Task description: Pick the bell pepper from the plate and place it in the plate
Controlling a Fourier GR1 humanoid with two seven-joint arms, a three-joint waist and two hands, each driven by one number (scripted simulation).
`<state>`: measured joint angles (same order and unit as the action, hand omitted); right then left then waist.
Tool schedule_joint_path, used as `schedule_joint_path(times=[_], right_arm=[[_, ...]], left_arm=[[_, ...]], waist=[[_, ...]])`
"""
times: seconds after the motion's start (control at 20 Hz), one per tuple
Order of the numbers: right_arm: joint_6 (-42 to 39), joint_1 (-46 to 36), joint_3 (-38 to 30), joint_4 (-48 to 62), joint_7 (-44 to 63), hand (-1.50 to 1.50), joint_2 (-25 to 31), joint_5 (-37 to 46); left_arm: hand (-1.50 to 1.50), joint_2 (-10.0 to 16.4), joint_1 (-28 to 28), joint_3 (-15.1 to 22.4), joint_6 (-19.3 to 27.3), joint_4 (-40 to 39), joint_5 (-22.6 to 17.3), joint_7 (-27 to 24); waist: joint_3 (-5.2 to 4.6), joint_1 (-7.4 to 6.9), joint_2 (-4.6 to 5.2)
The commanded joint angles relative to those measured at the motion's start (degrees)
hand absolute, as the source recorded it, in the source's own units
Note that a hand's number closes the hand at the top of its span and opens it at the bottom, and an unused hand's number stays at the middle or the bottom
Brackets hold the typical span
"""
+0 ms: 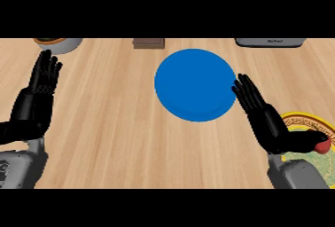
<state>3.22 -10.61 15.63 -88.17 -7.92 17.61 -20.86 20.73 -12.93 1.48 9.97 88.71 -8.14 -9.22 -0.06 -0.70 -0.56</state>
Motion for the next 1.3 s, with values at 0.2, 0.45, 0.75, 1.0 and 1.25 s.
schedule_joint_path(times=[0.2,0.45,0.75,1.0,1.25], right_arm=[[19.20,-4.27,-20.99,7.93,2.68,1.50,3.17,-0.40],[40.99,-0.84,-27.68,14.92,-1.81,-1.50,5.81,12.45],[57.15,-2.61,-24.40,18.84,-14.84,-1.50,-5.11,22.00],[65.98,7.04,-22.37,12.61,-12.07,-1.50,-8.89,28.29],[64.53,14.39,-20.61,11.60,5.78,-1.50,-3.66,37.54]], left_arm=[[0.00,0.46,7.95,1.42,-2.83,-4.75,-0.24,2.73],[0.00,-1.33,10.91,2.95,-3.17,-5.83,-0.92,4.18],[0.00,-3.37,12.55,5.13,-5.20,-8.96,-0.03,1.55],[0.00,-2.52,15.87,3.53,-7.25,-10.16,-0.37,-2.15],[0.00,-1.06,11.23,1.37,-8.27,-12.89,-0.67,-1.19]], waist=[[-0.04,1.49,1.17],[0.02,2.11,1.34],[0.06,0.00,0.74],[-0.03,0.92,0.30],[-0.23,1.52,0.40]])
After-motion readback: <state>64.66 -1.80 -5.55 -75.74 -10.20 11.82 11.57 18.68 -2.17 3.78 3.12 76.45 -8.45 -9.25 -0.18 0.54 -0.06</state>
